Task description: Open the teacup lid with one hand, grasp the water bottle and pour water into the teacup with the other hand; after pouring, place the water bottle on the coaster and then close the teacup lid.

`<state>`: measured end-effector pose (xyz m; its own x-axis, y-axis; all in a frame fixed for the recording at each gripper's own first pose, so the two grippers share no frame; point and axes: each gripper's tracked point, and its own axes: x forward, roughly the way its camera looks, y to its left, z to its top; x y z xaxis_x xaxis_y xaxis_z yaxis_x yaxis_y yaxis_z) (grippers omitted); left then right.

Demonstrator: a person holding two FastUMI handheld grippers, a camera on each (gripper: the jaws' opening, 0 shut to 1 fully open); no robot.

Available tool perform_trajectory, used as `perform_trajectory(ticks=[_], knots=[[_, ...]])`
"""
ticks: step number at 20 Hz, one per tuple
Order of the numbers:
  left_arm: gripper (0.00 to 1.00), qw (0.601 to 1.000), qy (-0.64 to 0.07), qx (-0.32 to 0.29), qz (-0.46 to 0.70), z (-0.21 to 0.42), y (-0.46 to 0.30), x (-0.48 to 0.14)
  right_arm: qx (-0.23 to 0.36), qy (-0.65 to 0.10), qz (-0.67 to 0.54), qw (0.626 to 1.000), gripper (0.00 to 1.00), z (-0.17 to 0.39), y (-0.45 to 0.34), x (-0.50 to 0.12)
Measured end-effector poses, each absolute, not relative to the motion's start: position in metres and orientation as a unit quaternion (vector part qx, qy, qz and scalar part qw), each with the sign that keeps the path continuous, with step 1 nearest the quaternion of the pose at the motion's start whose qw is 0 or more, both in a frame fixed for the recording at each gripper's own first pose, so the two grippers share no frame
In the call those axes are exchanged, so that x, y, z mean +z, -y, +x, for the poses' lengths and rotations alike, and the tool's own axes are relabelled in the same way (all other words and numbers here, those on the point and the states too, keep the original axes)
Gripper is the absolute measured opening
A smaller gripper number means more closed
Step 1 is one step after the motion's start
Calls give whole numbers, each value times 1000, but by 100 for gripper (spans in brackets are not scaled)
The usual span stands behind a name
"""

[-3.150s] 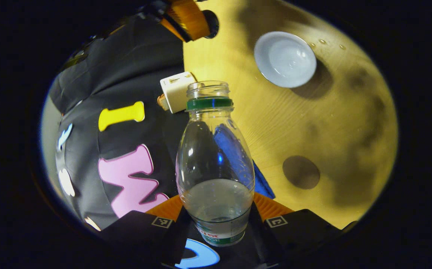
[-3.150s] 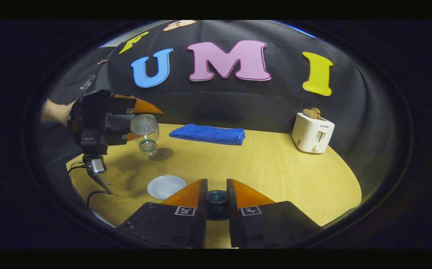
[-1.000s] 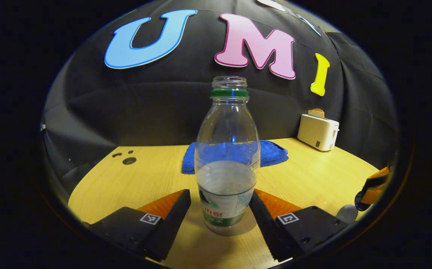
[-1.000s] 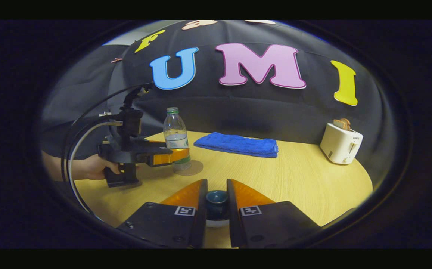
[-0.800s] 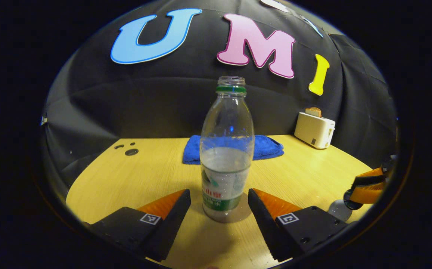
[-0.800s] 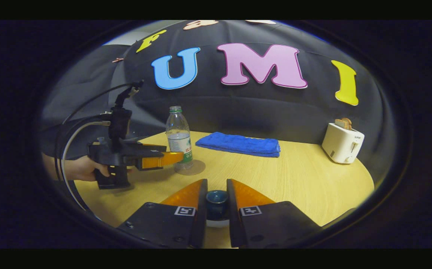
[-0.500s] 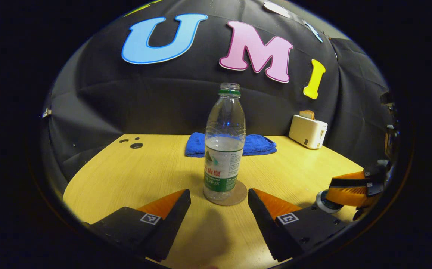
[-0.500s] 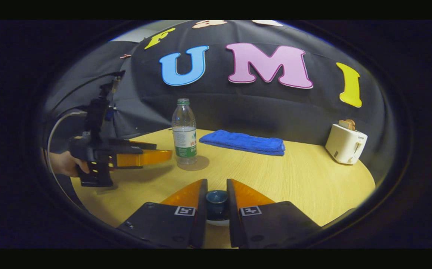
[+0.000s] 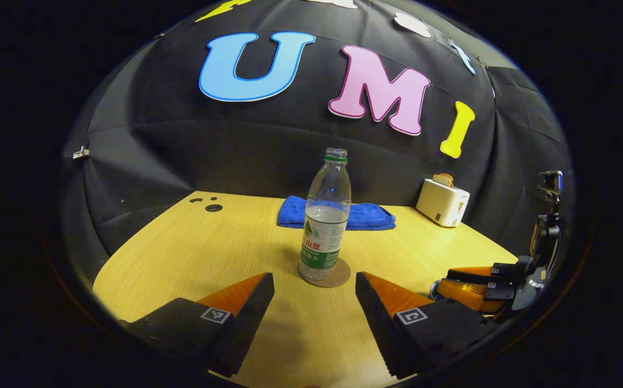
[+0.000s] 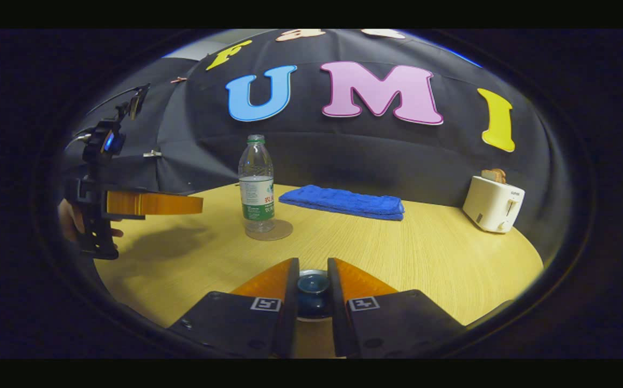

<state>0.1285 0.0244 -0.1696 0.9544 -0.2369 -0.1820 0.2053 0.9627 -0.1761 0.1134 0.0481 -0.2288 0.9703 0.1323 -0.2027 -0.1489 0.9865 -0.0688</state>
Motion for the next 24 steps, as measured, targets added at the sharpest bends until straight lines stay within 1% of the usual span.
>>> perform_trajectory(ticks=[2,3,4,5,8,9,11,16,18,20,24], knots=[[95,986,-100,-109,-74,123,-24,-163,68,-102,-33,992,31,109,-46,-227],[95,987,-100,-105,-72,119,-25,-158,69,-104,-26,992,39,108,-48,-223],[96,987,-101,-100,-72,115,-25,-151,69,-103,-21,992,41,105,-47,-215],[95,987,-100,-98,-76,110,-23,-142,67,-98,-19,993,51,103,-45,-203],[95,989,-85,-84,-91,90,-17,-106,66,-82,-19,994,87,94,-35,-163],[95,990,-77,-78,-87,81,-15,-90,62,-80,-18,995,98,91,-28,-147],[95,994,-56,-63,-66,64,-15,-53,57,-68,-17,996,98,83,-17,-110],[95,1000,3,-7,-22,20,-12,35,23,-30,-32,999,98,56,19,-26],[95,1000,22,-1,-20,3,-1,61,8,-15,-28,999,99,41,30,1],[95,999,35,11,-20,-12,-1,78,-8,-4,-36,999,99,23,38,20],[95,999,50,7,-20,-35,9,83,-34,11,-46,998,99,-16,46,34]])
